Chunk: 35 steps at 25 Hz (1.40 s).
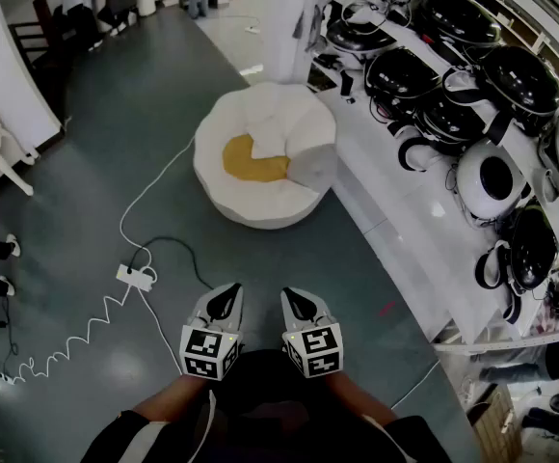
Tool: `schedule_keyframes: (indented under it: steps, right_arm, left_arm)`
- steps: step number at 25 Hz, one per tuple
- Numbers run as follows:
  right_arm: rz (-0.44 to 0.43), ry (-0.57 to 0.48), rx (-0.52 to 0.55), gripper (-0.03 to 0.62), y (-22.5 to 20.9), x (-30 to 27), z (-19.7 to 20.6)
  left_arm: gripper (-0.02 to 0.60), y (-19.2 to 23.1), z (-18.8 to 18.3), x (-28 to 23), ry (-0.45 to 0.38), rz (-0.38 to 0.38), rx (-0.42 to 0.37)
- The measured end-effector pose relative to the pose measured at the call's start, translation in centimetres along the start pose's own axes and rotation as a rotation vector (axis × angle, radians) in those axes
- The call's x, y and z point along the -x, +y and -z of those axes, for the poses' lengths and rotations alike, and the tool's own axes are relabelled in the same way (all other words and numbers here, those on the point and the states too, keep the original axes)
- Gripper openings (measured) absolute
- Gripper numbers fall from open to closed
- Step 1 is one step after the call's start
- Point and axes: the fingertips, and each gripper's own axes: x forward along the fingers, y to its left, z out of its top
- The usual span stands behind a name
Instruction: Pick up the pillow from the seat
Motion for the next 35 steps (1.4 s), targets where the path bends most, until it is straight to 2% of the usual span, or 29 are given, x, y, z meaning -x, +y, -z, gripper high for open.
schedule_keyframes:
  steps: [9,21,29,35]
  right_arm:
    - [0.028,-0.029,-0.024,0.000,-1.0,0.0,-0.7]
    - [0.045,-0.036,-0.019,0.000,0.3,0.5,-0.9]
    - [0.083,-0.111,-0.021,0.002,1.0,0.8,-3.3]
    - [0.098,-0.128,-0.030,0.002,2.4,0.6,-3.6]
  left_arm:
    - [0.005,0.8,-1.2,-0.1,-0.050,-0.055,0.015]
    - [0.005,1.3,-1.2,1.3,-0.060,-0.053,0.022]
    - [0.005,1.8,-3.2,2.6,-0.116,-0.031,-0.025]
    - [0.005,2.5,-3.2,3.7,-0.122,-0.013,-0.038]
